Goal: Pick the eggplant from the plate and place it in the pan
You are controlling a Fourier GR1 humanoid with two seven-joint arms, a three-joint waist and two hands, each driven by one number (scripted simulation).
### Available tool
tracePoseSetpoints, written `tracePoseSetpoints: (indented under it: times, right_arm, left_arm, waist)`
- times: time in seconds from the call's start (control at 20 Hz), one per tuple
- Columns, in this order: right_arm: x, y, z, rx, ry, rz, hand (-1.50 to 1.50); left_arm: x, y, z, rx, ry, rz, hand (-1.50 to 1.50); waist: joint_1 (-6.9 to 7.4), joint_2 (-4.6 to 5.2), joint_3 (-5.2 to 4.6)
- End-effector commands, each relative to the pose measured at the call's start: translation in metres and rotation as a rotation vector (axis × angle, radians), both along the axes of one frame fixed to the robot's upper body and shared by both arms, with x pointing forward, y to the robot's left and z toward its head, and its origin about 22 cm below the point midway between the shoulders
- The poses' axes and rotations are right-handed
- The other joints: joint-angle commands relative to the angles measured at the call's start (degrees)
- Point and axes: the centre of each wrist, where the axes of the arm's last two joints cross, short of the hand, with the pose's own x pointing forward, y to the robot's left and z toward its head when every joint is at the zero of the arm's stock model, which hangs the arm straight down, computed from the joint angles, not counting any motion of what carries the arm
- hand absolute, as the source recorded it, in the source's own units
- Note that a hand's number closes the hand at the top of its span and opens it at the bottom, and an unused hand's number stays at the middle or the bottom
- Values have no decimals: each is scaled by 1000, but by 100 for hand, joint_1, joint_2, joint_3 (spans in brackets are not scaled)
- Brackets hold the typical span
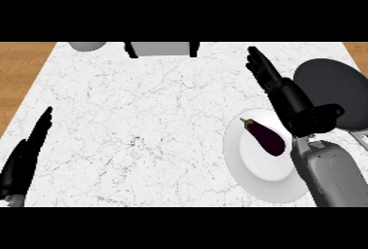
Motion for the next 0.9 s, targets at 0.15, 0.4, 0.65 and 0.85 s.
tracePoseSetpoints:
  times: [0.15,0.4,0.65,0.85]
  right_arm:
    - [19,23,10,144,12,508,150]
    - [37,-62,23,-66,-91,594,150]
    - [42,-141,44,-197,-152,599,-150]
    - [48,-143,69,-344,-240,662,-150]
  left_arm:
    - [28,-40,27,-247,-129,-75,0]
    - [37,-70,38,-484,-127,-106,0]
    - [42,-67,35,-510,-123,-98,0]
    - [47,-76,40,-518,-117,-124,0]
  waist:
    - [311,209,-214]
    - [157,244,-196]
    - [215,288,-191]
    - [334,265,-187]
